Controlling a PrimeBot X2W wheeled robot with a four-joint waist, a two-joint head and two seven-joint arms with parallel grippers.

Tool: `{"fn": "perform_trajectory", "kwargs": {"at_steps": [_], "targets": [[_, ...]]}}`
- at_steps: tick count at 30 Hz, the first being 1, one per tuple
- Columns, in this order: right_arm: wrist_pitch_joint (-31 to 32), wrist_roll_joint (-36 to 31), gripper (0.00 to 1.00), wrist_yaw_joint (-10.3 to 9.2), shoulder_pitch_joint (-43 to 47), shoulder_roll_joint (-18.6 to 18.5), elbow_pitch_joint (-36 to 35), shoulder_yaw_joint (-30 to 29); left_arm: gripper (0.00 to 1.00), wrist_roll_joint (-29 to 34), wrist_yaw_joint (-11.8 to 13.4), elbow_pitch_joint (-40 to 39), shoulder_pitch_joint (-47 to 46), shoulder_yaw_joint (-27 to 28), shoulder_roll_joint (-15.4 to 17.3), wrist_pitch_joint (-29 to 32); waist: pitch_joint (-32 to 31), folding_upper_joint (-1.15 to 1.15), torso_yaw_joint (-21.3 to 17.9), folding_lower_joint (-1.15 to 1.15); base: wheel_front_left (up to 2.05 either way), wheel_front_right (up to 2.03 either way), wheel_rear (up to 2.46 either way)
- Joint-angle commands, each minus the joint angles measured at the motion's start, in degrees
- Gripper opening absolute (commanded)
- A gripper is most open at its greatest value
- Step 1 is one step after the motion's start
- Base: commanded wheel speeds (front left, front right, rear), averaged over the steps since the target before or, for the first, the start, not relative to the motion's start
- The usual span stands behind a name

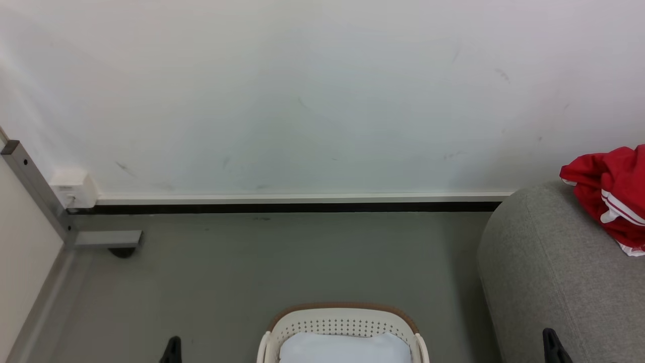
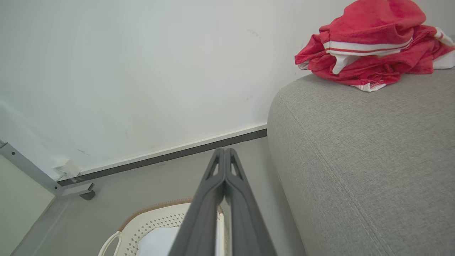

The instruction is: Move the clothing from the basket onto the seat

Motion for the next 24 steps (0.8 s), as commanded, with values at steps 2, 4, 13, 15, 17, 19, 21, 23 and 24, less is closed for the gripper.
{"fn": "perform_trajectory", "kwargs": {"at_steps": [2,4,13,15,17,19,21,23,24], "targets": [[0.7,3.8,0.0,-0.02,-1.8,-0.4,-1.4,-0.6,0.0,-3.3,-0.4,-1.2,-1.9,0.9,0.2,0.7,0.1,0.0,0.0,0.0,0.0,0.0,0.0],[1.2,5.7,0.0,-0.02,-2.1,-0.4,-1.6,-0.7,0.0,-5.1,-0.6,-1.3,-2.1,1.2,0.0,1.2,0.2,0.0,-0.1,0.0,0.0,0.0,0.0],[3.3,13.9,0.0,-0.03,-3.0,-0.5,-2.2,-1.3,0.0,-12.6,-1.5,-1.7,-3.1,2.5,-0.4,3.3,0.5,0.0,-0.1,0.0,0.0,0.0,0.0],[3.8,15.7,0.0,-0.03,-3.2,-0.5,-2.4,-1.4,0.0,-14.2,-1.7,-1.8,-3.3,2.8,-0.5,3.8,0.5,0.0,-0.1,0.0,0.0,0.0,0.0],[4.2,17.3,0.0,-0.03,-3.4,-0.5,-2.5,-1.6,0.0,-15.6,-1.9,-1.8,-3.5,3.1,-0.6,4.2,0.6,0.0,-0.2,0.0,0.0,0.0,0.0],[4.7,19.0,0.0,-0.04,-3.6,-0.5,-2.6,-1.7,0.0,-17.2,-2.1,-1.9,-3.7,3.3,-0.7,4.7,0.7,0.0,-0.2,0.0,0.0,0.0,0.0],[5.1,20.6,0.0,-0.04,-3.7,-0.5,-2.8,-1.9,0.0,-18.6,-2.3,-2.0,-3.9,3.6,-0.8,5.1,0.7,0.0,-0.2,0.0,0.0,0.0,0.0],[5.5,22.2,0.0,-0.04,-3.9,-0.5,-2.9,-2.0,0.0,-20.1,-2.4,-2.0,-4.1,3.9,-0.9,5.5,0.8,0.0,-0.2,0.0,0.0,0.0,0.0],[5.7,23.0,0.0,-0.04,-4.0,-0.5,-3.0,-2.1,0.0,-20.8,-2.5,-2.1,-4.2,4.0,-1.0,5.7,0.8,0.0,-0.2,0.0,0.0,0.0,0.0]]}}
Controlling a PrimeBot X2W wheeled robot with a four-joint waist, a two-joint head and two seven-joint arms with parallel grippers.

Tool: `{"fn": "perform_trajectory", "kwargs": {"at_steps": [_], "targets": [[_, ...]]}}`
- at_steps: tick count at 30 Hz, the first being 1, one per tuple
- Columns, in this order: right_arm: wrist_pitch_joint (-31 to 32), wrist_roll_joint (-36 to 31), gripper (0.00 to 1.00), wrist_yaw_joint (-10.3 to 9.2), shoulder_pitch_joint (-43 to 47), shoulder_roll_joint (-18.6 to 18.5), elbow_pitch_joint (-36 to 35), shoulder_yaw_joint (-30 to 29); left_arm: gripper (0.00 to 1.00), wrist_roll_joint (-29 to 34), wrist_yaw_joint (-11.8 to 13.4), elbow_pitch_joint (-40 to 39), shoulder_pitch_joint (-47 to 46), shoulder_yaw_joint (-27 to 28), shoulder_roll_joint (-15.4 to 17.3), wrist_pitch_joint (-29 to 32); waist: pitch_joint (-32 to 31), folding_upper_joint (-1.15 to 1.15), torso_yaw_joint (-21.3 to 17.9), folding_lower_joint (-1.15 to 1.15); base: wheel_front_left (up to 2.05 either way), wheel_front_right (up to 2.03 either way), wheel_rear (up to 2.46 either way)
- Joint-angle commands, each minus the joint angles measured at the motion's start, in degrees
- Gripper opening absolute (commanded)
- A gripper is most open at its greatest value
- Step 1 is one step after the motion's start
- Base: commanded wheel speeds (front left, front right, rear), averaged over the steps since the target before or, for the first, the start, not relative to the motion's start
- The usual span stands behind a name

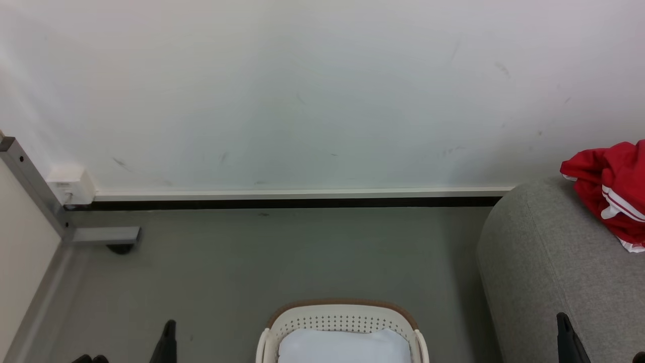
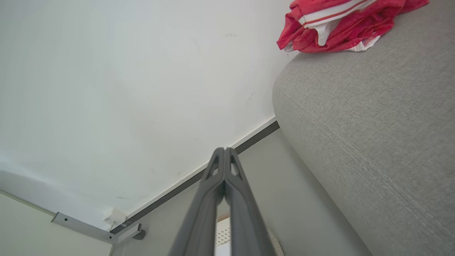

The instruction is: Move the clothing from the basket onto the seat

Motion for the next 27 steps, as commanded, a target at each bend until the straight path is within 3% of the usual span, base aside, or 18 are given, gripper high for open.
{"fn": "perform_trajectory", "kwargs": {"at_steps": [1,27], "targets": [[0.6,2.5,0.0,-0.04,-1.6,-0.5,-1.1,-0.5,0.0,-2.5,-0.4,-0.8,-1.5,0.7,0.0,0.5,0.1,0.0,0.0,0.0,0.0,0.0,0.0],[5.3,19.9,0.0,-0.07,-3.6,-0.6,-2.4,-1.9,0.0,-18.4,-2.4,-1.6,-3.6,3.7,-1.0,5.1,0.9,0.0,-0.2,0.0,0.0,0.0,0.0]]}}
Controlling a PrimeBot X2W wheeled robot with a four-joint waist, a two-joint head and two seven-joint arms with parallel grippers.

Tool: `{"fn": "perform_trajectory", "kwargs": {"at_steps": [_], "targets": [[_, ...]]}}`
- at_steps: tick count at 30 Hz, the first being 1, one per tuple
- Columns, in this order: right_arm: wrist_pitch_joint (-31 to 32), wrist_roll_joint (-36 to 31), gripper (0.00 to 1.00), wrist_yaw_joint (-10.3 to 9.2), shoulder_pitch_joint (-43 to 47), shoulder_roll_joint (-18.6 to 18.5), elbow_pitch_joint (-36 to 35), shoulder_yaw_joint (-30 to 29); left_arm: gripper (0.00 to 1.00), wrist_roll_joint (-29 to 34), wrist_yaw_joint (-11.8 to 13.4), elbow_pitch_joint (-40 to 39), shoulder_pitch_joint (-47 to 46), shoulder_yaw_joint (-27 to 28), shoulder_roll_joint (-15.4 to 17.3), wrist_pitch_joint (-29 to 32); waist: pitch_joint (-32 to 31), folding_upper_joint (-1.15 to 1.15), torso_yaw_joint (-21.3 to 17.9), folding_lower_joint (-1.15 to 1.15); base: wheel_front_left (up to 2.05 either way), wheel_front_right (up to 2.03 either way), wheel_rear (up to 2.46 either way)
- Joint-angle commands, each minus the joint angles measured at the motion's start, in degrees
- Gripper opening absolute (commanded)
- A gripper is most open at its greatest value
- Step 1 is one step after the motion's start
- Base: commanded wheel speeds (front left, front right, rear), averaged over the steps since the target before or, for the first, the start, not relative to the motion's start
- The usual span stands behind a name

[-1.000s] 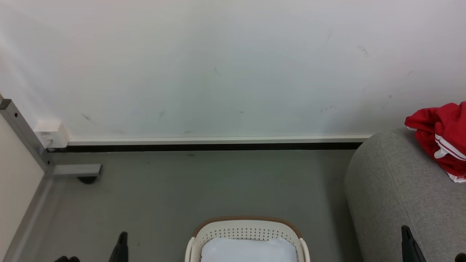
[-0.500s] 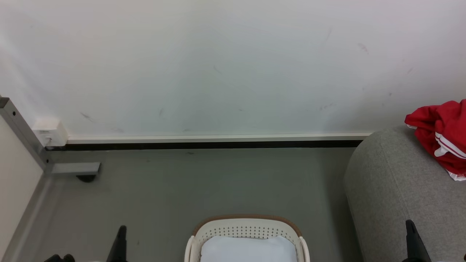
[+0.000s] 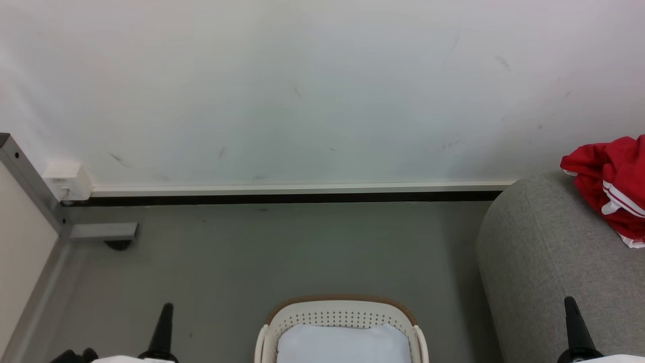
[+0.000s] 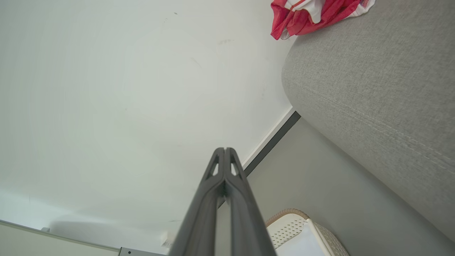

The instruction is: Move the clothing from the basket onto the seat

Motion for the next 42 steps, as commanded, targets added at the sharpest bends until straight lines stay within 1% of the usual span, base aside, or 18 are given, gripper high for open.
{"fn": "perform_trajectory", "kwargs": {"at_steps": [1,25,42], "targets": [[0.6,2.0,0.0,-0.07,-1.4,-0.6,-0.9,-0.4,0.0,-2.0,-0.5,-0.8,-1.3,0.6,0.0,0.5,0.1,0.0,0.0,0.0,0.0,0.0,0.0],[3.8,14.4,0.0,-0.1,-2.7,-0.6,-1.7,-1.3,0.0,-13.2,-1.9,-1.2,-2.8,2.7,-0.7,3.7,0.9,0.0,-0.2,0.0,0.0,0.0,0.0],[5.8,21.9,0.0,-0.12,-3.6,-0.7,-2.3,-2.0,0.0,-20.2,-2.8,-1.5,-3.6,3.9,-1.2,5.8,1.4,0.0,-0.4,0.0,0.0,0.0,0.0]]}}
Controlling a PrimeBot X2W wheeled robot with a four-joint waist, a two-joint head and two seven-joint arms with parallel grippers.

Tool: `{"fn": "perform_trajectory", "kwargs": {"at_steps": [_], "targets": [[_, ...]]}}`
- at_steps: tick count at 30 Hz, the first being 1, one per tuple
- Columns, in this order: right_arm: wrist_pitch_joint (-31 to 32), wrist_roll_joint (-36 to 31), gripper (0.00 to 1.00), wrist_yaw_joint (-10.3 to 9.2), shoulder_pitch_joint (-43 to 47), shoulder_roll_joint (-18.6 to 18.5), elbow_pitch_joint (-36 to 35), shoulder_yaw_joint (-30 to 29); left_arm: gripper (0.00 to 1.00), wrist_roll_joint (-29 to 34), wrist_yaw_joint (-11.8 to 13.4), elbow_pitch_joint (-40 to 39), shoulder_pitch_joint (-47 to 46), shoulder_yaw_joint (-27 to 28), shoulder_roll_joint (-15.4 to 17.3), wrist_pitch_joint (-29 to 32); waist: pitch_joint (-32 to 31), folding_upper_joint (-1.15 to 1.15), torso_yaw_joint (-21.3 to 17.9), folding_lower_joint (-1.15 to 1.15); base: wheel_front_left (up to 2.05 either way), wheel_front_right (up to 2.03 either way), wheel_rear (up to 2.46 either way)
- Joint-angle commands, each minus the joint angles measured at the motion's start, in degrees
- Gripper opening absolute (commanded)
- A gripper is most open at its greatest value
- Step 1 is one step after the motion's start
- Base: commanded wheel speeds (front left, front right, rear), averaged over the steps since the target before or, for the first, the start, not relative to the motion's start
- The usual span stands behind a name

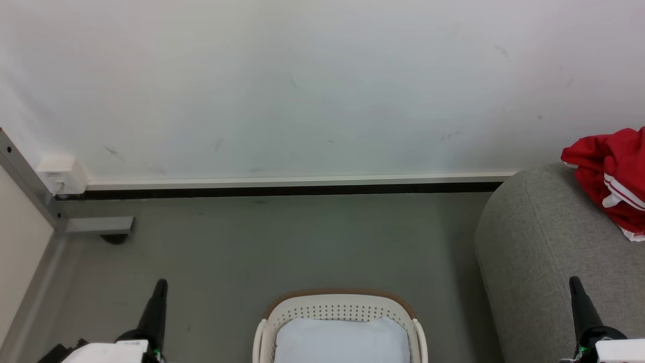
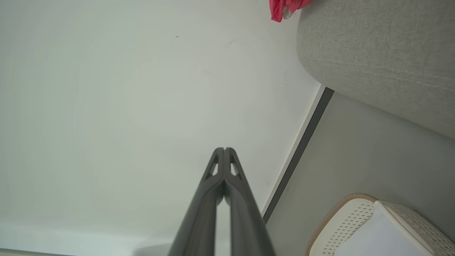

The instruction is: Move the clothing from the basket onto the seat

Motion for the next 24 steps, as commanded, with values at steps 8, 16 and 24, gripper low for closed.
{"fn": "perform_trajectory", "kwargs": {"at_steps": [8,16,24], "targets": [[1.1,4.4,0.0,-0.13,-1.3,-0.5,-0.7,-0.5,0.0,-4.3,-0.6,-0.4,-1.1,0.9,-0.1,1.1,0.3,0.0,-0.1,0.0,0.0,0.0,0.0],[2.0,7.5,0.0,-0.13,-1.7,-0.5,-1.0,-0.8,0.0,-7.0,-1.1,-0.5,-1.5,1.4,-0.3,2.0,0.6,0.0,-0.1,0.0,0.0,0.0,0.0],[2.2,8.1,0.0,-0.13,-1.8,-0.5,-1.0,-0.8,0.0,-8.1,-1.1,-0.6,-1.6,1.5,-0.4,2.3,0.7,0.0,-0.2,0.0,0.0,0.0,0.0]]}}
